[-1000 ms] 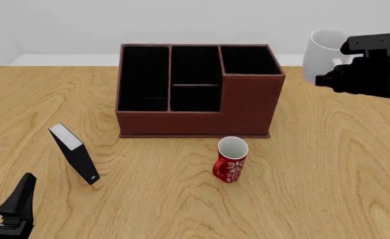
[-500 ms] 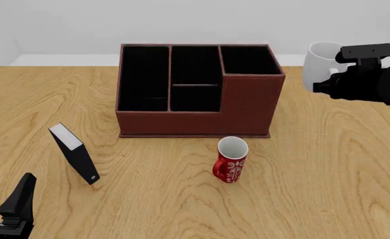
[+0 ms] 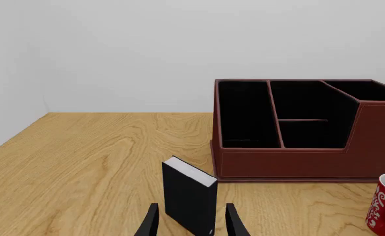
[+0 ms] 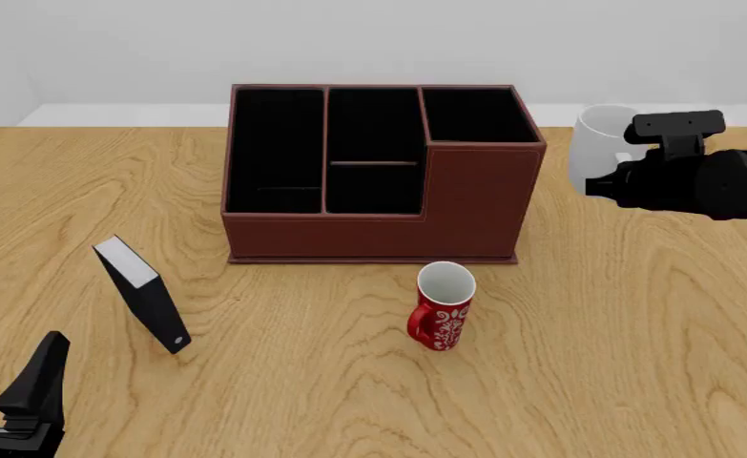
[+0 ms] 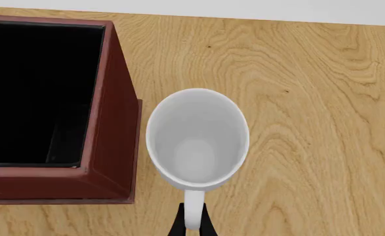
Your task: Pick up the white mug and place it to the right of the caddy.
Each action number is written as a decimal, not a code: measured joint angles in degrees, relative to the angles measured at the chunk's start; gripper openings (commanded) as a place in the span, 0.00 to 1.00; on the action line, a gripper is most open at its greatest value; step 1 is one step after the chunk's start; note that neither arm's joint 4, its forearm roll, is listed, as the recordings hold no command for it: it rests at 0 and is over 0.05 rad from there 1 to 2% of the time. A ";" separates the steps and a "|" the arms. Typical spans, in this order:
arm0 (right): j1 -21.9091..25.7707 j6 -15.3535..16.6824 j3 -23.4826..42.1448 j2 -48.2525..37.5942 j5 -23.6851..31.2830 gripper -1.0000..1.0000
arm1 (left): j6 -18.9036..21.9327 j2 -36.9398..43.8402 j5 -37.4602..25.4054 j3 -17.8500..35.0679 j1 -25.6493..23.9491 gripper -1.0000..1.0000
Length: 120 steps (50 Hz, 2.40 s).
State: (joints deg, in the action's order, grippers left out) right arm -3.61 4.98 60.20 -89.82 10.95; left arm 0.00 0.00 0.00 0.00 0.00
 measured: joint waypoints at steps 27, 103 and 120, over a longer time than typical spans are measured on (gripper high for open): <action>0.85 -0.89 -3.05 -4.12 -5.37 0.00 | 0.00 0.00 0.00 0.00 0.00 1.00; 2.80 -2.14 -6.58 -14.65 -15.04 0.00 | 0.00 0.00 0.00 0.00 0.00 1.00; 2.77 -2.74 -7.63 -15.92 -16.93 0.00 | 0.00 0.00 0.00 0.00 0.00 1.00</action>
State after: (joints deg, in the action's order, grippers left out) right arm -0.84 2.25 52.57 -105.74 -5.98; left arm 0.00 0.00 0.00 0.00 0.00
